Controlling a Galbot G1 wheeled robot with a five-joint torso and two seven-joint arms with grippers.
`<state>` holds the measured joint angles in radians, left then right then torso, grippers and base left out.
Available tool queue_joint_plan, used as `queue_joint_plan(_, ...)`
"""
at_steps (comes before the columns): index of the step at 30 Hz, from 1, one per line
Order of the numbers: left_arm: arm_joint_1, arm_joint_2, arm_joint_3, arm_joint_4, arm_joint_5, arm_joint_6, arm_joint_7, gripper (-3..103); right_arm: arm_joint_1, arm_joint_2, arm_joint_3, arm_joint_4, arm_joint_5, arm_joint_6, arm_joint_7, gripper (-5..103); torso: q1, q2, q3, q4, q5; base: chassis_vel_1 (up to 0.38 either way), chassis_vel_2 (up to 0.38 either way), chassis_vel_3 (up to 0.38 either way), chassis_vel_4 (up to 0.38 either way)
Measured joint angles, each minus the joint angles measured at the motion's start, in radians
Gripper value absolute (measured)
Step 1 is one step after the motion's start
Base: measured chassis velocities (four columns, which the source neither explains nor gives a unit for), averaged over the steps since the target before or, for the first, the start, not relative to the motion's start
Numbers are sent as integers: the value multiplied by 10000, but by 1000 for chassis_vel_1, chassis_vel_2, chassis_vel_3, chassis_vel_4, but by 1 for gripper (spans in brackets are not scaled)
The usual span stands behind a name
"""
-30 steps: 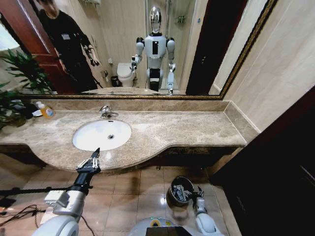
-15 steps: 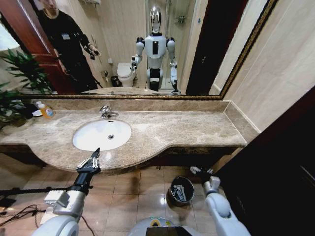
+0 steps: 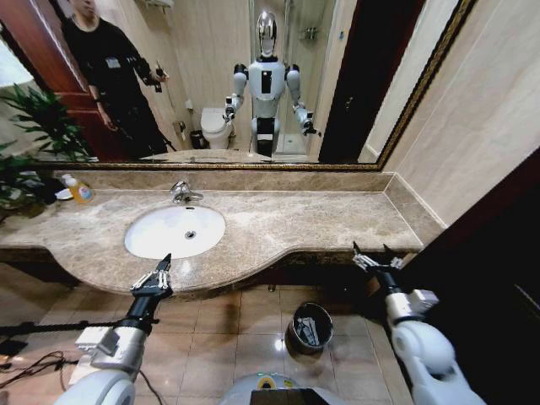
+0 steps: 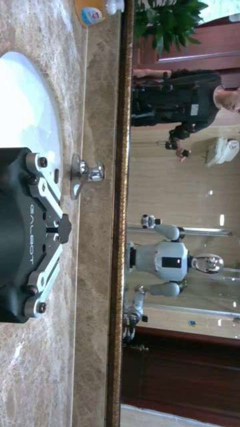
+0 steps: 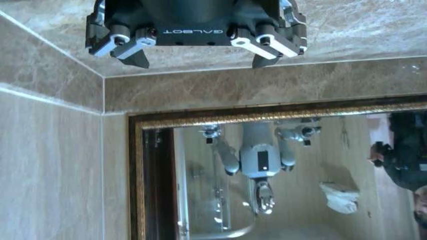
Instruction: Pick up the trash from the sink and place it in the trash bin.
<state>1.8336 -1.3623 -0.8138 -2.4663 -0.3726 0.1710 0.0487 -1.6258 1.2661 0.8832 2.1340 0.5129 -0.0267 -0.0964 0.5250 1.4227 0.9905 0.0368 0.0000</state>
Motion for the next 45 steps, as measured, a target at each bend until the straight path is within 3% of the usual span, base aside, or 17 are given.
queue_joint_plan(6, 1, 1, 0, 0, 0, 0, 0, 0, -778, -14, 628, 129, 339, 499, -773, 100, 0, 0, 0, 0, 0, 0, 0, 0, 0)
queue_joint_plan(15, 0, 0, 0, 0, 0, 0, 0, 0, -1461, 442, 251, 1162, 263, 599, -710, 100, -1, 1, 0, 0, -2, 0, 0, 0, 0)
queue_joint_plan(21, 0, 0, 0, 0, 0, 0, 0, 0, -1256, 550, -319, 1897, -285, -15, -315, 100, 0, 0, 0, 0, -1, 0, 0, 0, 0)
queue_joint_plan(28, 0, 0, 0, 0, 0, 0, 0, 0, -847, 386, -1261, 2808, -778, -1868, 709, 100, 0, 0, 0, 0, -1, 0, 0, 0, 0)
queue_joint_plan(32, 0, 0, 0, 0, 0, 0, 0, 0, -441, 386, -1763, 2873, -1049, -2033, 973, 100, 0, 0, 0, 0, 0, 0, 0, 0, 0)
queue_joint_plan(39, 0, 0, 1, 0, 0, 0, 0, 0, -153, 381, -1940, 2715, -1210, -1859, 734, 100, 0, 0, 0, 0, -1, 0, 0, 0, 0)
queue_joint_plan(45, 0, 0, 0, 0, 0, 0, 0, 0, -84, 438, -2043, 2652, -1446, -1890, 1125, 100, 0, 0, 0, 0, 0, 0, 0, 0, 0)
